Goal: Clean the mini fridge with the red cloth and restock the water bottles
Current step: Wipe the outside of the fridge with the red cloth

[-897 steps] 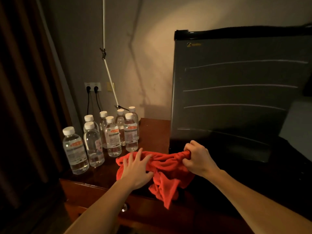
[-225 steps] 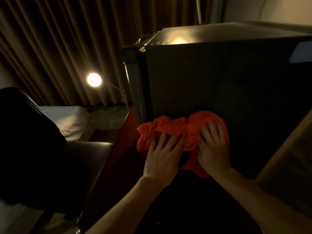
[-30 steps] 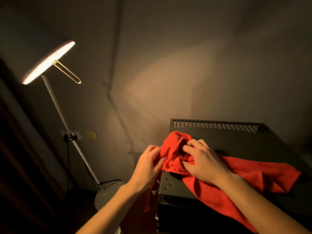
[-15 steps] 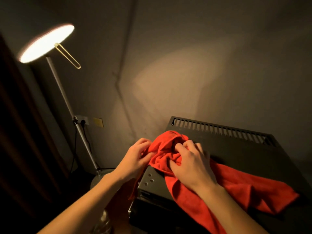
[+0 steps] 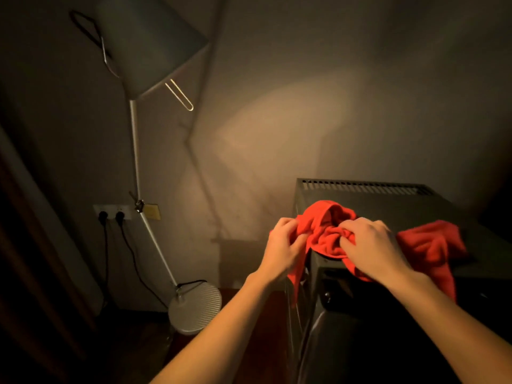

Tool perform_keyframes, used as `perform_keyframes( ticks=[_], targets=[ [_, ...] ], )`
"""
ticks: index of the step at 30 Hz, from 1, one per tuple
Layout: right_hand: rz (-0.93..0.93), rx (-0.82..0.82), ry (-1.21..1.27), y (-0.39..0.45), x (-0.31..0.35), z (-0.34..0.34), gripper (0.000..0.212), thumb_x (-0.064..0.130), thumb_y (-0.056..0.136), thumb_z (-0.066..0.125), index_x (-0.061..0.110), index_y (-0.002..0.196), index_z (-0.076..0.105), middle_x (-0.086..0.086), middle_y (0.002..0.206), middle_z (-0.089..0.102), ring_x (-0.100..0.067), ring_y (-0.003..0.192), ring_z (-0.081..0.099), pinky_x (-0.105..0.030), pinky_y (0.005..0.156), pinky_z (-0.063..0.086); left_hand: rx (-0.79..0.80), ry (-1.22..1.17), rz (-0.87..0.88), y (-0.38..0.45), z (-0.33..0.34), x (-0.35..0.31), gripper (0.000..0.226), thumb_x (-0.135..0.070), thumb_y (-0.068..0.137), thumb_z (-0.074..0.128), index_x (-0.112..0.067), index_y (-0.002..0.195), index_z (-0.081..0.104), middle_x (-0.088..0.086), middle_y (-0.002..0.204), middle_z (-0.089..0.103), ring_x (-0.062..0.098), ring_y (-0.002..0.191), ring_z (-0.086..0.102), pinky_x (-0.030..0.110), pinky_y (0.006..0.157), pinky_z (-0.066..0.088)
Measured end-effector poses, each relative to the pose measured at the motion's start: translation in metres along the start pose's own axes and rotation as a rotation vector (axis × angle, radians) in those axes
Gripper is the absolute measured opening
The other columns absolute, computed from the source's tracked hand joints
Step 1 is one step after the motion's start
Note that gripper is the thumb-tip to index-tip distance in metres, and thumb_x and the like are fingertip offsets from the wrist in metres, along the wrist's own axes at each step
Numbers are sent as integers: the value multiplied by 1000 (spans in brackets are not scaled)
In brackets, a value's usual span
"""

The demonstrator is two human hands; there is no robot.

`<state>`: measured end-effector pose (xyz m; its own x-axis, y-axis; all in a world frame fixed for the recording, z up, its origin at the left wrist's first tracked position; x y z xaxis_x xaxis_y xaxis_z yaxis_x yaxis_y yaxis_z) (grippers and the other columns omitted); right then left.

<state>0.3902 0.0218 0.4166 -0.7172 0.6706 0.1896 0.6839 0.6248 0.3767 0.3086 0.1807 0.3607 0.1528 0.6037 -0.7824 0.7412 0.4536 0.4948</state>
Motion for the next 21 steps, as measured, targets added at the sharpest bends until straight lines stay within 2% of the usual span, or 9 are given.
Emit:
perform_keyframes(
  ticks=[4,8,11,14,18,21],
  targets=[
    [34,18,1,-24,27,-14,16,20,79,68,21,94,73,-12,95,70,-38,88,63,-40,82,48,96,-33,95,-14,-17,-2,19,-25,87,63,-6,90,67,3,96,56,10,86,53,23,79,41],
    [62,26,-34,-48,37,-18,26,20,77,73,20,104,74,-8,104,71,-36,92,61,-41,89,49,173,-23,154,-34,-25,0,13,-24,91,64,-12,92,68,1,99,56,7,92,52,18,84,37],
    [29,13,-74,-58,48,-19,31,19,75,77,18,106,74,-5,105,71,-31,88,60,-40,87,49,185,-34,173,-44,-30,3,10,-25,92,62,-16,93,68,-4,100,54,4,95,51,16,88,36],
    [-59,6,-97,-68,62,-20,35,15,68,84,18,101,74,-2,97,71,-27,83,59,-39,81,53,211,-48,159,-54,-30,15,7,-22,91,60,-18,90,66,-3,101,53,7,98,52,22,92,39],
    [-176,62,-166,-71,81,-17,34,19,64,86,23,94,73,5,91,65,-23,82,56,-39,77,54,200,-46,94,-67,-26,31,16,-16,90,58,-17,102,69,-3,110,53,2,107,50,9,95,31],
    [-211,78,-261,-67,92,-9,28,26,66,80,24,93,73,4,91,63,-23,85,53,-39,77,53,179,-85,48,-74,-19,42,14,-15,89,57,-15,98,68,-1,111,54,2,106,49,14,96,34]
  ],
)
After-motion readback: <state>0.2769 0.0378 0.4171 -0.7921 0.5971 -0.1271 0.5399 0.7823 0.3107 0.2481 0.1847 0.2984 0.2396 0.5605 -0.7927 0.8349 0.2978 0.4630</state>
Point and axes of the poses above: each hand's wrist, its own y-axis towards the middle knuckle, its own z-axis out of the palm, x = y × z, the point moved 5 cm from there along y, towards the middle knuckle
